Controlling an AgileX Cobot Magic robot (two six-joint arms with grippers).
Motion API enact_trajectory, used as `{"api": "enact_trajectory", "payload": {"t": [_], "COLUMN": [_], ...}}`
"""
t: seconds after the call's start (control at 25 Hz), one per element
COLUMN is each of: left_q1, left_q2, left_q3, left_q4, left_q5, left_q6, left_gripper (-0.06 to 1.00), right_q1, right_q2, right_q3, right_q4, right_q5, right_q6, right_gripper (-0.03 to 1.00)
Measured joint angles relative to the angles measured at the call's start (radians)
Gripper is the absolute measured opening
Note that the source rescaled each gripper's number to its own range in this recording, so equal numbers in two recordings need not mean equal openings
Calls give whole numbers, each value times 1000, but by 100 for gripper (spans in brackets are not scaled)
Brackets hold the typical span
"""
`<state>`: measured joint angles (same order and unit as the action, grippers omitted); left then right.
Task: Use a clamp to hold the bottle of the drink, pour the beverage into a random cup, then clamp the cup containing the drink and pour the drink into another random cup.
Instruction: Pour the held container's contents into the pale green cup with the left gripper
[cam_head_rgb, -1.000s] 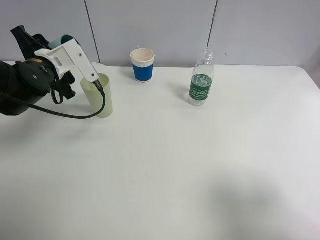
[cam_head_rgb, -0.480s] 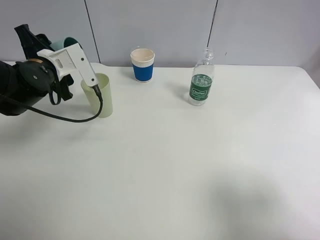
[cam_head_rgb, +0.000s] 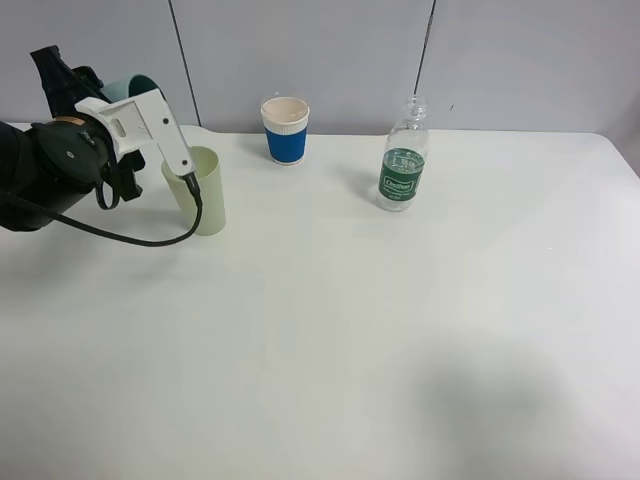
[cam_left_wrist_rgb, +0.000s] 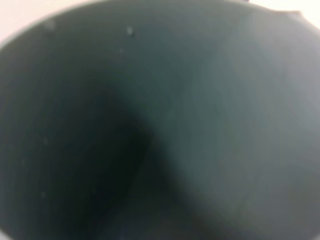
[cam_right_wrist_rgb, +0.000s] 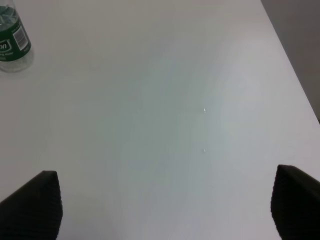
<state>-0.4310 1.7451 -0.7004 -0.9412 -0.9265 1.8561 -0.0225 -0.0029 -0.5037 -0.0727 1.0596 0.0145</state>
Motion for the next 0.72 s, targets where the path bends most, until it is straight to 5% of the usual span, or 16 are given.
{"api": "enact_trajectory", "payload": {"t": [0.72], "left_q1": [0], "left_q2": [0], "left_q3": [0], "left_q4": [0], "left_q5": [-15], "left_q6": [66], "left_gripper": [1], "right_q1": [0], "right_q2": [0], "right_q3": [0], "right_q4": [0], "right_q5": [0], "right_q6": [0], "right_gripper": [66]}}
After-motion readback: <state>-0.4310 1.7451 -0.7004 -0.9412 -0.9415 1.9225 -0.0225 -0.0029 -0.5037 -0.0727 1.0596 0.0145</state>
